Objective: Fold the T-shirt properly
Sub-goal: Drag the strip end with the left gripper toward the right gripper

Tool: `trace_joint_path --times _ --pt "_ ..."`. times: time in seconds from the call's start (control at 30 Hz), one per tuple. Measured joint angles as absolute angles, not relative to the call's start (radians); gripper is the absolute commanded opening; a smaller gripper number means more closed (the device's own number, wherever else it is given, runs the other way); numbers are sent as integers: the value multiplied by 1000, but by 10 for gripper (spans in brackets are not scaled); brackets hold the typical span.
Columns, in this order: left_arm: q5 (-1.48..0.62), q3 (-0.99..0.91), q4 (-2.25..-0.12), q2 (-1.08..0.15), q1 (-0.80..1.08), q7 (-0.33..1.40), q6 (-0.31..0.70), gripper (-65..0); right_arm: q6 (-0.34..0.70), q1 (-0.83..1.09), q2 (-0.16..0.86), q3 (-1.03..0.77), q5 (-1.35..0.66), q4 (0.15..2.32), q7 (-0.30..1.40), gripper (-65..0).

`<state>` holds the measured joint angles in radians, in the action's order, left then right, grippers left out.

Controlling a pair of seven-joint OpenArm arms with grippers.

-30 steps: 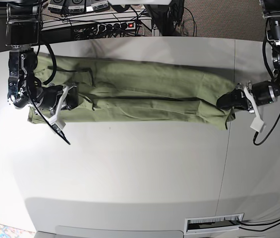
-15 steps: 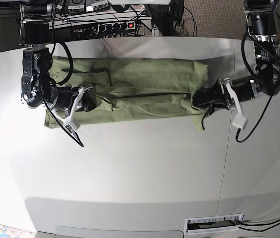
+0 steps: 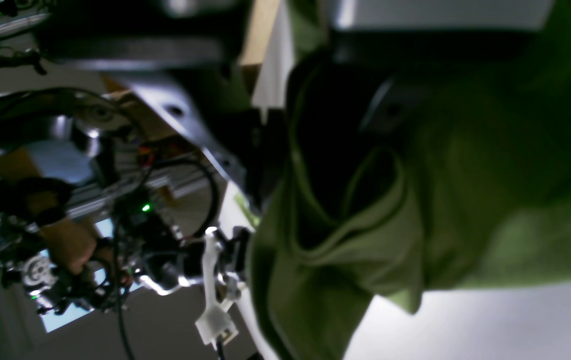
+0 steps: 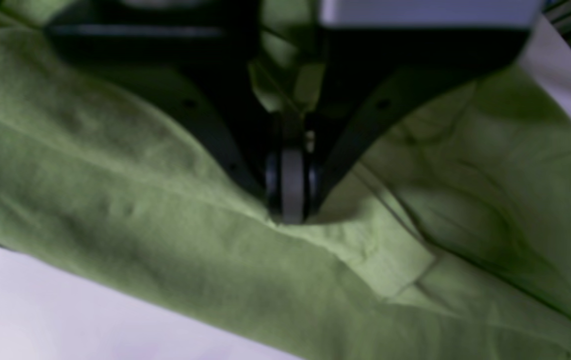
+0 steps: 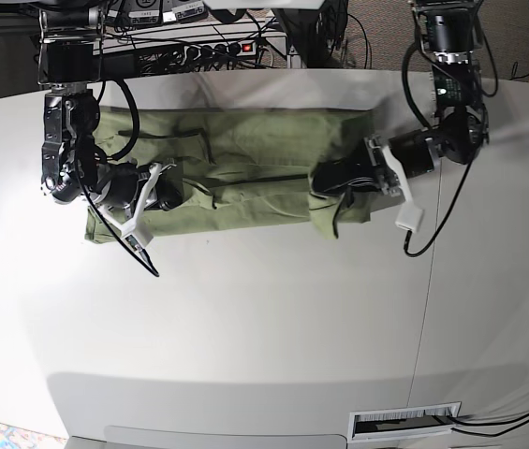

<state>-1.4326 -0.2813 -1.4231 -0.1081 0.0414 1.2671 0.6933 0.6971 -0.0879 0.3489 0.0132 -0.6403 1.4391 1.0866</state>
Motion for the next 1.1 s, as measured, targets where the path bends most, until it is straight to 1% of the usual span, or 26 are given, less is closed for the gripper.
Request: trace_joint_path --times 0.17,0.33,0.53,0.67,0.73,0.8,1.1 --pt "-1388 -282 -1423 -49 43 1264 693 -650 697 -88 349 13 -640 1439 1085 -650" --pt "-1274 -282 -1423 -9 47 1187 693 -650 697 -88 349 13 -640 1439 1085 -650" --pt "-1196 -238 -1423 -3 47 1157 690 -650 697 -88 349 13 -640 1439 1085 -650" --pt "-1170 -166 -1423 -3 47 1158 689 -464 697 -88 349 13 -640 1439 1084 -650" --pt "-1157 -139 -1423 -3 47 1158 690 -404 697 -88 349 13 -640 1439 1084 -650" --pt "-1151 -116 -1423 -4 47 1158 690 -390 697 -88 349 13 -640 1439 1084 -650" --pt "-1118 -109 -1423 -17 8 1159 690 -390 697 -88 349 13 -640 1439 1084 -650"
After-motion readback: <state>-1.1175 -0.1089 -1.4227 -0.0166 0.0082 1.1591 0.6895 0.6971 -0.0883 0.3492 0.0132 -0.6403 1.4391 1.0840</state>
